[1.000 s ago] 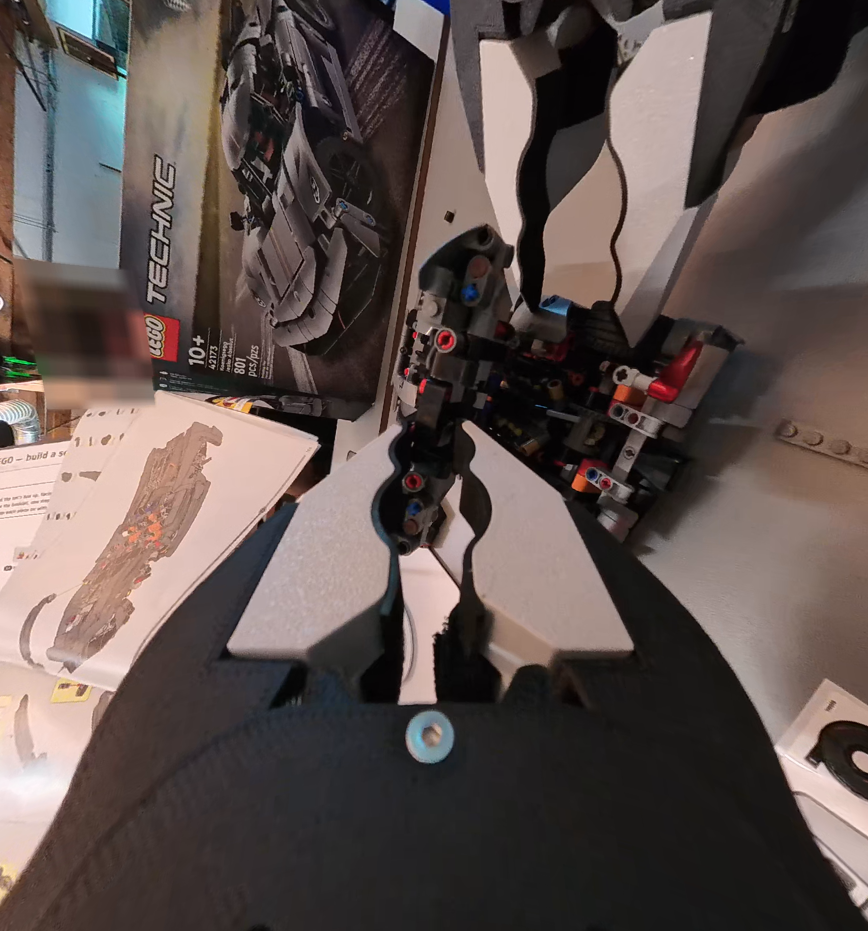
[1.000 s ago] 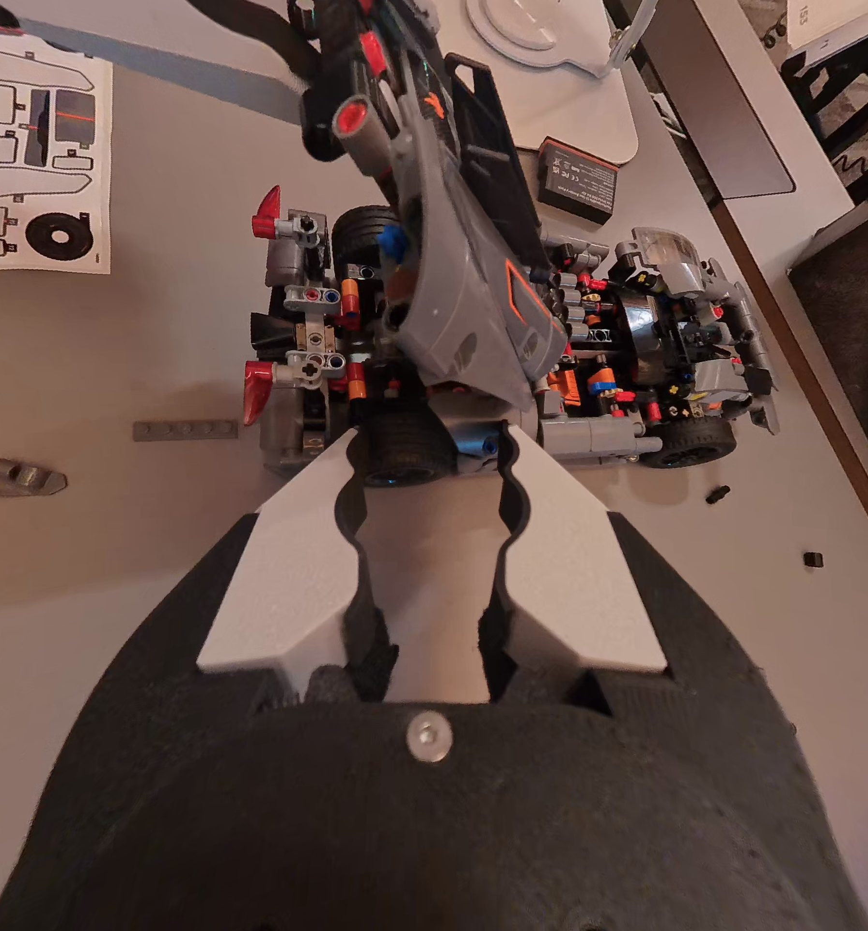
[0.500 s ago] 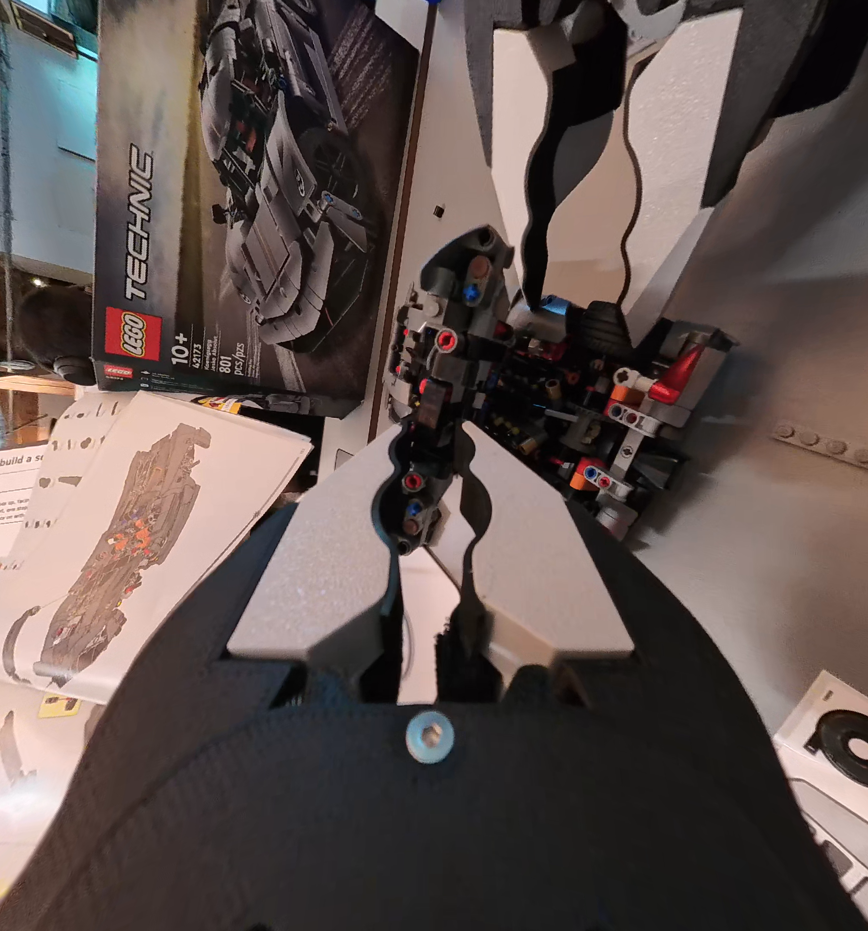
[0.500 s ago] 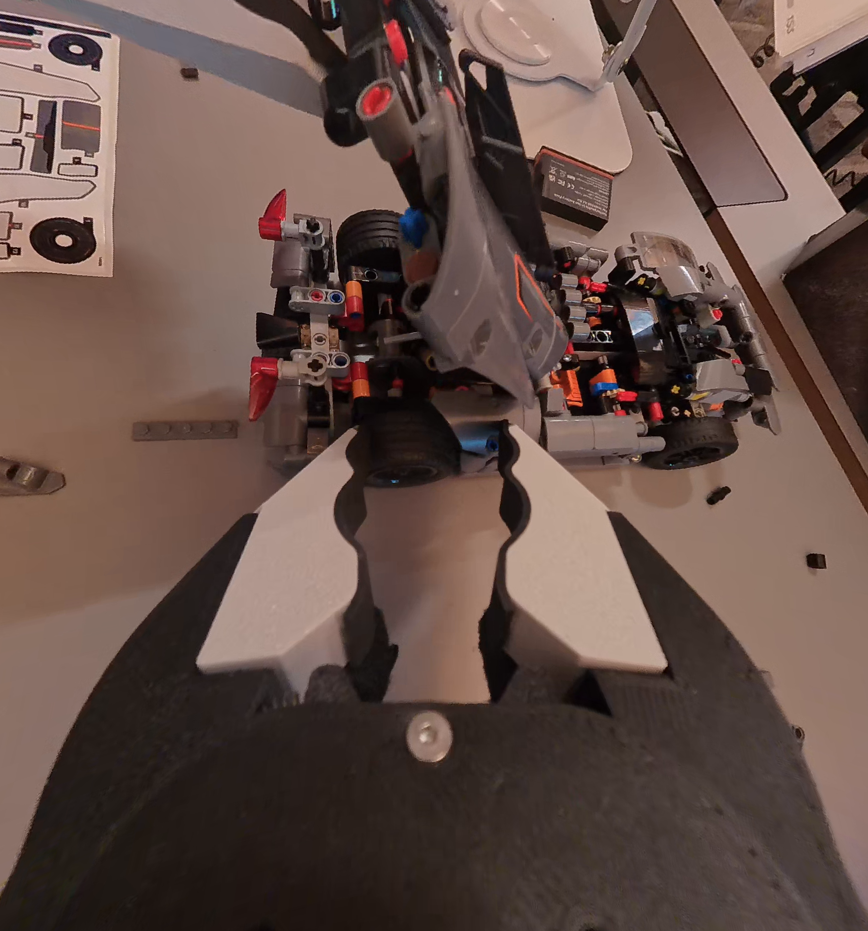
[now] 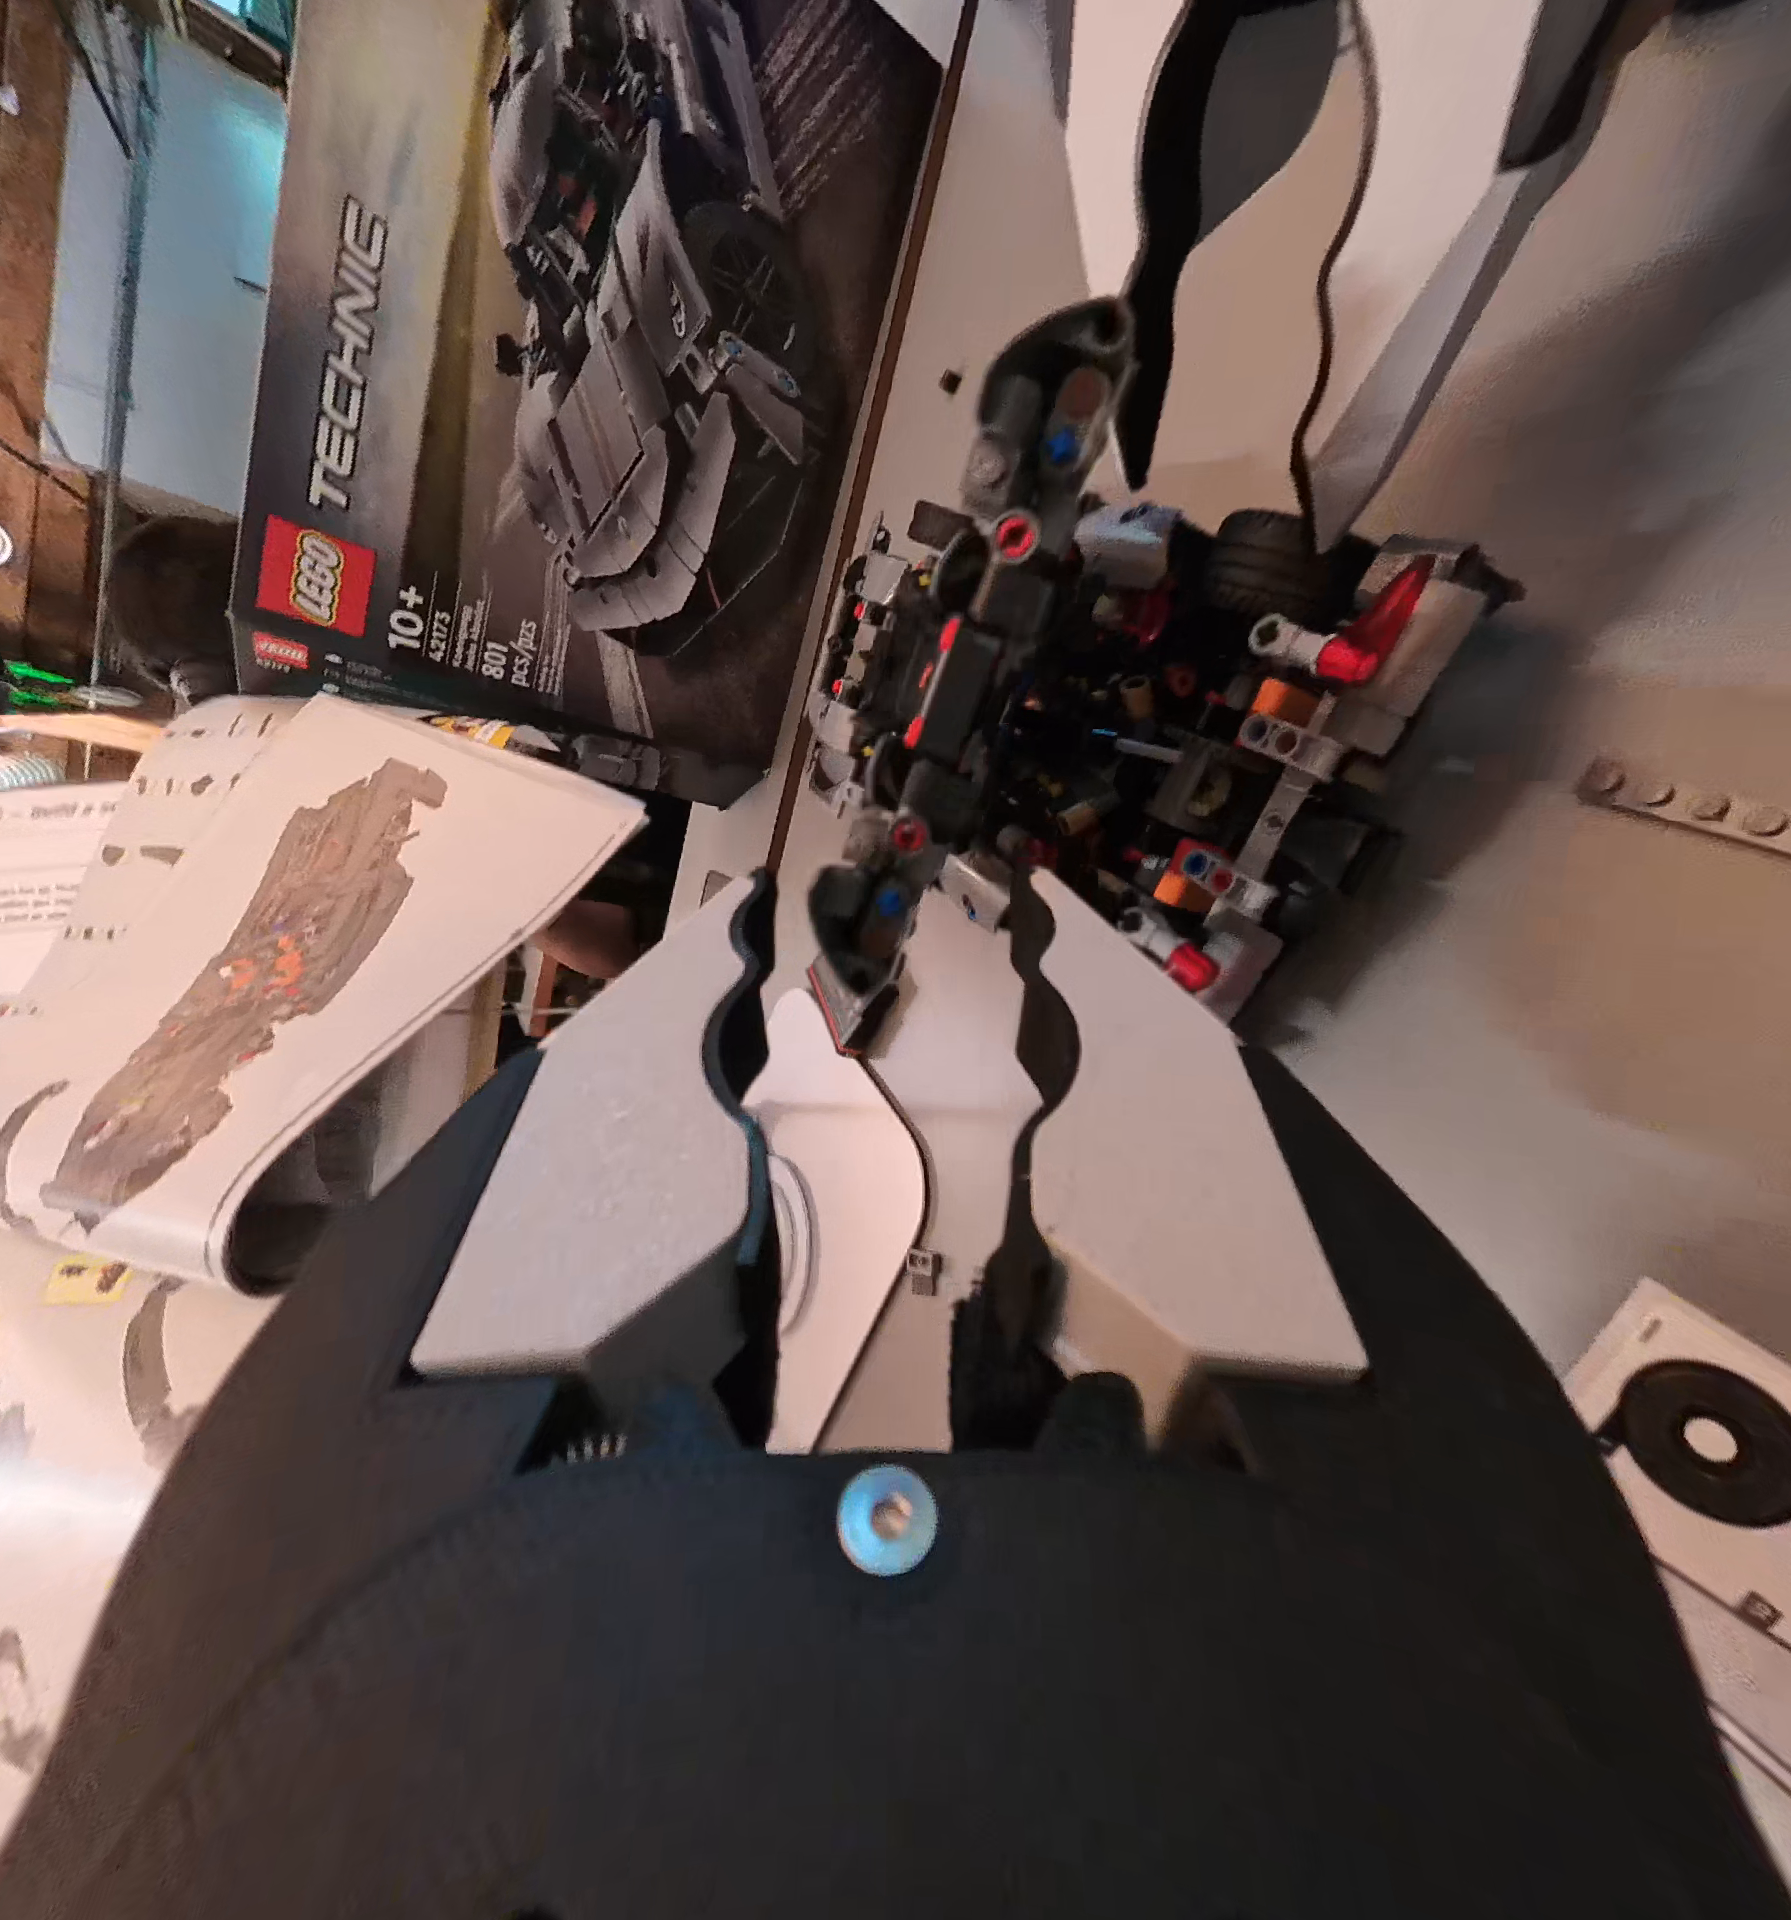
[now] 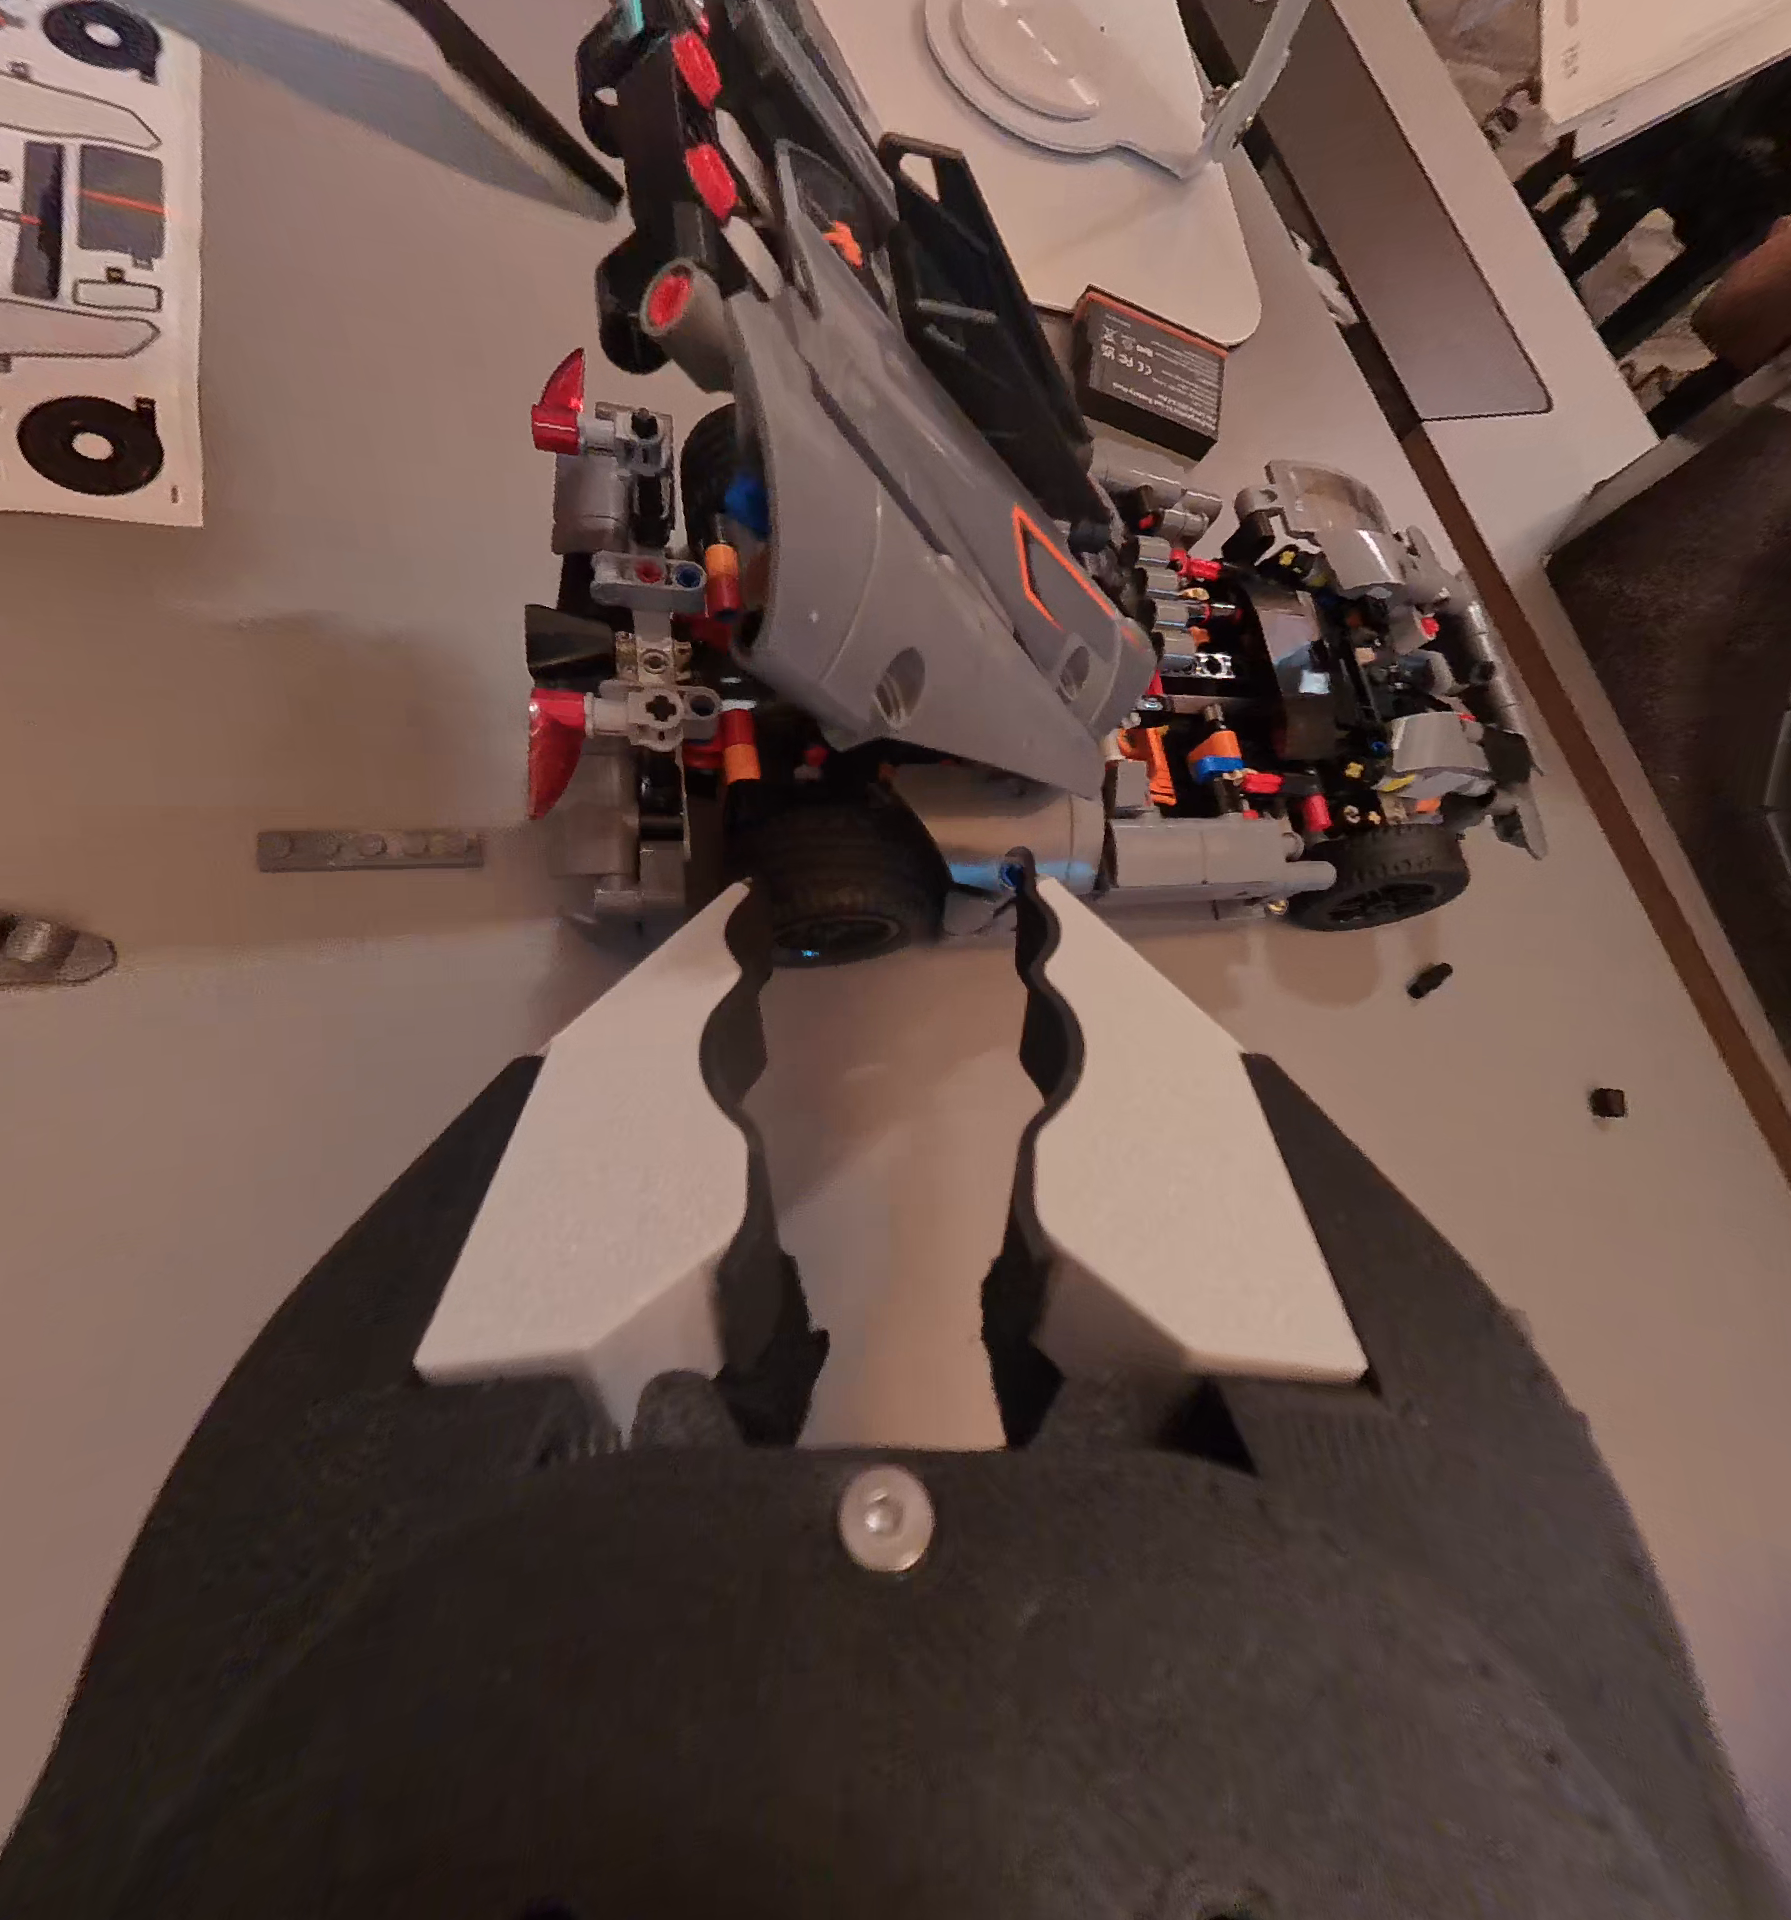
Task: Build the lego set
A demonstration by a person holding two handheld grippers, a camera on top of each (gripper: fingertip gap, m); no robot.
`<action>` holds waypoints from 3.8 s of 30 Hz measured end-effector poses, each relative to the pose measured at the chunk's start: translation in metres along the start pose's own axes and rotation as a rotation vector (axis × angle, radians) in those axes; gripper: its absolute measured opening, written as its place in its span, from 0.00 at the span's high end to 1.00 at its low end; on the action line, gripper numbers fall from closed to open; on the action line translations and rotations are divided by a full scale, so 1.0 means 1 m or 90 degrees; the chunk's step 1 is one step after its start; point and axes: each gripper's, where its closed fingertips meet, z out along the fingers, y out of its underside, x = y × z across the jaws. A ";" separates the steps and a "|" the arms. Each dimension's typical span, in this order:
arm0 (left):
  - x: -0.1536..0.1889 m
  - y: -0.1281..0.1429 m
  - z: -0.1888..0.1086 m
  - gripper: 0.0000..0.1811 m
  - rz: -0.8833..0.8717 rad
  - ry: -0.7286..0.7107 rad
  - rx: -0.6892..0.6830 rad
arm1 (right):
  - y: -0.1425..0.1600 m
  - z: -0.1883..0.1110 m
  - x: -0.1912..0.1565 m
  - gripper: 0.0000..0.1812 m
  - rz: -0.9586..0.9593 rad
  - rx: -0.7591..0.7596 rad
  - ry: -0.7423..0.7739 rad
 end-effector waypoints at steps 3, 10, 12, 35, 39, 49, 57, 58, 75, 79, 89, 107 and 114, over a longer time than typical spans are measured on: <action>-0.005 0.010 -0.002 0.75 -0.042 -0.003 0.009 | -0.002 -0.006 0.003 0.76 -0.007 0.000 0.022; 0.001 0.024 0.012 0.75 -0.070 0.018 0.007 | -0.022 -0.012 0.008 0.77 -0.016 0.030 0.063; 0.001 0.022 0.018 0.79 -0.061 0.022 0.004 | -0.027 -0.010 0.009 0.77 -0.023 0.031 0.068; -0.006 0.005 0.046 0.88 -0.130 0.147 0.071 | -0.048 -0.008 0.023 0.86 0.073 0.070 -0.003; -0.009 0.003 0.048 0.88 -0.100 0.171 0.059 | -0.047 -0.007 0.025 0.86 0.101 0.077 -0.029; -0.011 0.002 0.053 0.88 -0.117 0.251 0.066 | -0.047 -0.007 0.029 0.86 0.160 0.066 -0.078; -0.008 0.004 0.056 0.89 -0.114 0.222 0.093 | -0.042 -0.006 0.033 0.84 0.139 0.057 -0.040; -0.007 0.005 0.056 0.89 -0.107 0.219 0.092 | -0.041 -0.006 0.033 0.84 0.133 0.054 -0.035; -0.002 0.014 0.055 0.90 -0.198 0.260 0.083 | -0.042 -0.007 0.026 0.84 0.179 0.085 -0.091; -0.003 0.013 0.054 0.90 -0.222 0.276 0.082 | -0.044 -0.008 0.025 0.84 0.207 0.085 -0.117; -0.006 0.010 0.054 0.90 -0.306 0.330 0.091 | -0.048 -0.010 0.027 0.84 0.319 0.108 -0.183; 0.000 0.016 0.059 0.85 -0.317 0.341 0.077 | -0.046 -0.008 0.028 0.79 0.313 0.108 -0.172; 0.000 0.021 0.058 0.81 -0.308 0.331 0.067 | -0.041 -0.020 0.028 0.76 0.289 0.096 -0.143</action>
